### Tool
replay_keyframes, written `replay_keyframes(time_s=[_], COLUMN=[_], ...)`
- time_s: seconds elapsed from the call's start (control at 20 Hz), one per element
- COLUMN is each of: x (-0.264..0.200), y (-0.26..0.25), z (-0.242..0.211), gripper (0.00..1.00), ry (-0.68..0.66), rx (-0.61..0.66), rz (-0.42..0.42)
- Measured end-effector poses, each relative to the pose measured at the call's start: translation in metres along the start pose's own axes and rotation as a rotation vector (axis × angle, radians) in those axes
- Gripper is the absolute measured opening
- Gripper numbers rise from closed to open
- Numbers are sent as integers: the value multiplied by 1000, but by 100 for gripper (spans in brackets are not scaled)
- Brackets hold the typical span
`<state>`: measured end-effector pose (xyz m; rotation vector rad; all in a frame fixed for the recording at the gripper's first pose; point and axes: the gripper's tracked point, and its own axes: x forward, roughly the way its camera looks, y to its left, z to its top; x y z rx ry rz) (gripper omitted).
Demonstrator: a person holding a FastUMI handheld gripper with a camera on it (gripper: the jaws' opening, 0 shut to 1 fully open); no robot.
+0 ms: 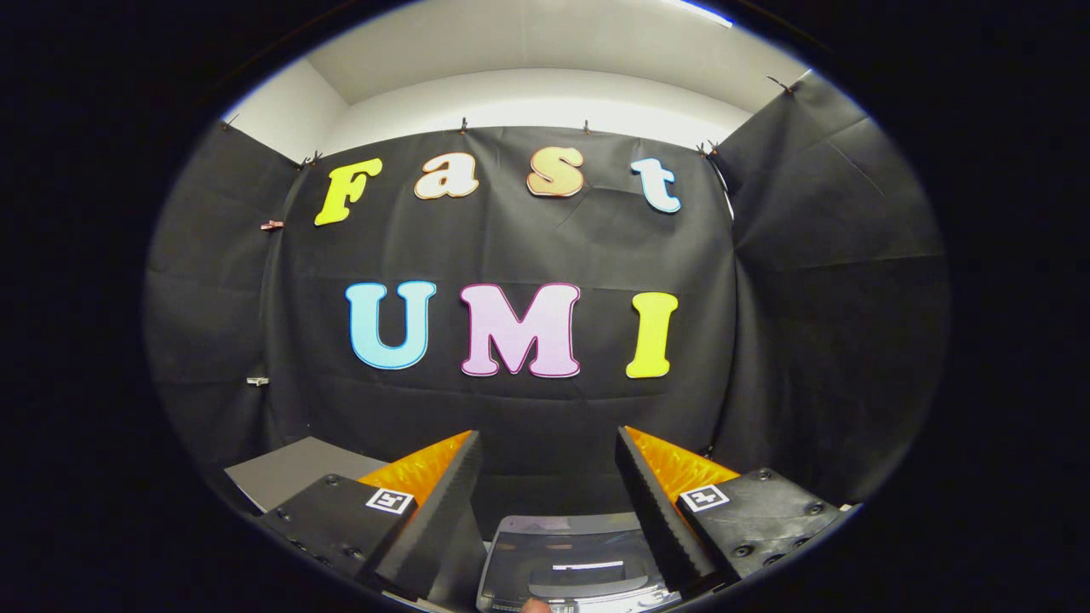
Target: Put the clothes into the washing machine and then close the washing machine lid.
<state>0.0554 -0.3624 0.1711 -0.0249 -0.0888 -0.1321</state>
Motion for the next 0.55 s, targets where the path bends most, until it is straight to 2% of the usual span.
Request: replay_keyframes(time_s=[0.55], x=[6], y=[5], z=[-2], gripper=[98], ry=[2], rx=[-6], rz=[14])
